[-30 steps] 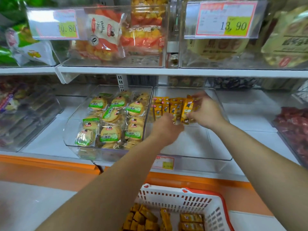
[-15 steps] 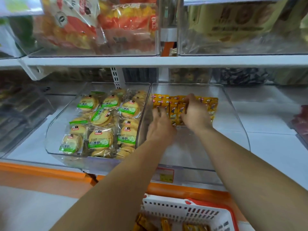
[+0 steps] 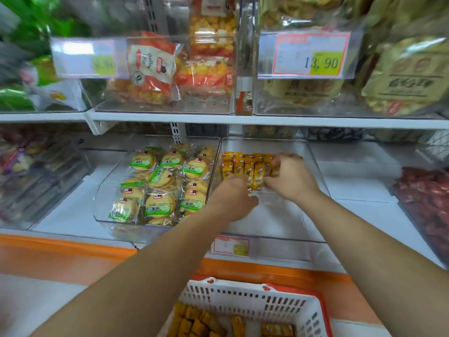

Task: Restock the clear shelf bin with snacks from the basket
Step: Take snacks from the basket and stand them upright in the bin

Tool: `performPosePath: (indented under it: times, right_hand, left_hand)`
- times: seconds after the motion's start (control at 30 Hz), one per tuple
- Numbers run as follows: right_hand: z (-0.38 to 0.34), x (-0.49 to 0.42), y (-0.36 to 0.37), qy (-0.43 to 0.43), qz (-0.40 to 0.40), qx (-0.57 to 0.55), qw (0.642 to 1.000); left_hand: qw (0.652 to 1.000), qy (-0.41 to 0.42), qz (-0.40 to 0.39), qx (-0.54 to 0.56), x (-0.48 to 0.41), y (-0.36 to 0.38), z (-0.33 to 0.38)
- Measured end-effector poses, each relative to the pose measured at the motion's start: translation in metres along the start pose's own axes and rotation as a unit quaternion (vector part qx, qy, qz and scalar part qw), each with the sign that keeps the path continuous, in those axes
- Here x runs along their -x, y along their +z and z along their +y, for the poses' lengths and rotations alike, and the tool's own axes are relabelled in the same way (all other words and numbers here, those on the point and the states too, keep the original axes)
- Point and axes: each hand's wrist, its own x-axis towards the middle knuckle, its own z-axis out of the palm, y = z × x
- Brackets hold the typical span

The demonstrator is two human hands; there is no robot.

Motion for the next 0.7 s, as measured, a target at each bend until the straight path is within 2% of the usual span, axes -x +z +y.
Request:
performPosePath:
  times: [0.2, 0.27, 0.4, 0.47, 0.53, 0.6, 0.7]
  right_hand:
    - [-0.015, 0.093, -0.052, -0.113, -0.058, -0.038, 0.991]
    - [-0.021, 0.126, -0.055, -0.146, -0.099, -0.062, 0.982]
    - [-0.020, 0.174, -0.021, -0.142, -0.218, -0.067, 0.963]
    - [-0.009, 0.192, 0.014, -0.126, -0.299, -0.040, 0.945]
    - [0.008, 0.207, 0.056, -0.107, -0.368, 0.016, 0.923]
    - [0.031, 0.221, 0.102, -0.078, -0.423, 0.047, 0.902]
    - [0.067, 0.234, 0.170, -0.003, -0.458, 0.056, 0.887]
  left_hand:
    - [0.991, 0.135, -0.011, 0.024, 0.113, -0.016, -0.013]
    - [0.988, 0.149, -0.036, 0.012, 0.140, -0.009, -0.026]
    - [0.975, 0.091, -0.182, -0.094, 0.167, 0.032, -0.058]
    - [0.946, 0.066, -0.257, -0.189, 0.171, 0.063, -0.076]
    - [0.915, 0.053, -0.319, -0.240, 0.172, 0.095, -0.094]
    - [0.909, 0.021, -0.349, -0.226, 0.170, 0.126, -0.116]
    - [0.924, -0.070, -0.332, -0.176, 0.171, 0.179, -0.147]
